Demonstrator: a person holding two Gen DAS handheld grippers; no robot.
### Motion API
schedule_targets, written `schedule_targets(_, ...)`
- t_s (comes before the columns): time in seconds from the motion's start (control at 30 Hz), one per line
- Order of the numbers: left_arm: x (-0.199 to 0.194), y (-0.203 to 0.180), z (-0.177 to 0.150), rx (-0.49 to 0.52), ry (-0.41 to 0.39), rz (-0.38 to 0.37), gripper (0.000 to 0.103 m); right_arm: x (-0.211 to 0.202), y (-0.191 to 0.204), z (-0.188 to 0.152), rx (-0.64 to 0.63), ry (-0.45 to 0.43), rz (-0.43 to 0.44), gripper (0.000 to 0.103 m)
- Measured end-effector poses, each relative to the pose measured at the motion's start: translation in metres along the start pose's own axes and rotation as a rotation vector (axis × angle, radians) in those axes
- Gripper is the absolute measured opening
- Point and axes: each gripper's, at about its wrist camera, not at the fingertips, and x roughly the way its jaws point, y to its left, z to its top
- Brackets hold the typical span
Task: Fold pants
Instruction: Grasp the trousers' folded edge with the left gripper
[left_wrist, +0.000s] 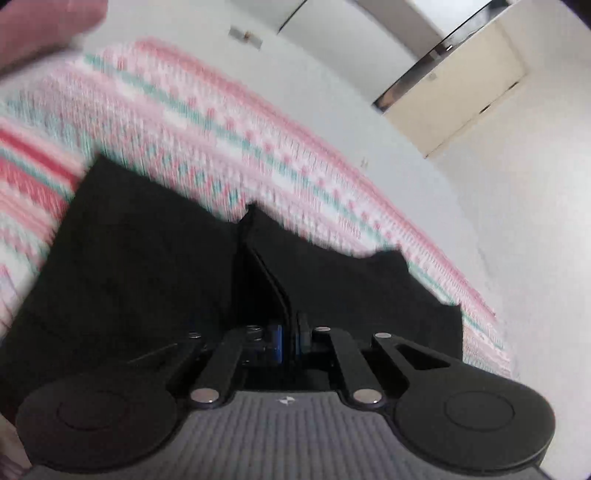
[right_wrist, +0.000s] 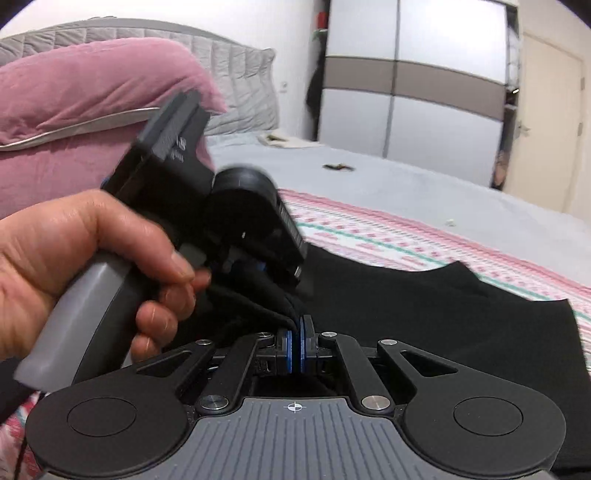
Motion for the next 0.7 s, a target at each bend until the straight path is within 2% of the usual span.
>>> schedule_targets(0.07, -0.008, 0.005, 0.004, 0.024, -0.025, 0.012, 0.027, 0.006, 0.008, 0.005, -0.01, 0.006, 0.03, 0.005)
schedule_targets(0.23, -0.023, 0.017, 0.007, 0.084, -0.05, 0.114, 0.026, 0.024, 0.026, 0.011, -0.012, 0.051, 0.085, 0.005)
schedule_targets(0.33, -0.033, 0.019, 0.006, 0.121, -0.066, 0.135, 0.027, 0.031, 0.032, 0.011, -0.009, 0.064, 0.122, 0.005)
schedule_targets(0.47, -0.036, 0.022, 0.006, 0.142, -0.069, 0.193, 0.027, 0.041, 0.029, 0.015, 0.047, 0.098, 0.18, 0.005)
schedule_targets(0.57, -0.034, 0.027, 0.001, 0.157, -0.051, 0.218, 0.027, 0.045, 0.03, 0.013, 0.033, 0.128, 0.196, 0.006)
schedule_targets(0.6, -0.035, 0.028, 0.002, 0.16, -0.042, 0.229, 0.027, 0.047, 0.03, 0.01, 0.034, 0.149, 0.206, 0.01)
schedule_targets(0.7, -0.035, 0.033, 0.0, 0.157, -0.035, 0.243, 0.027, 0.045, 0.012, 0.004, 0.089, 0.192, 0.27, 0.012)
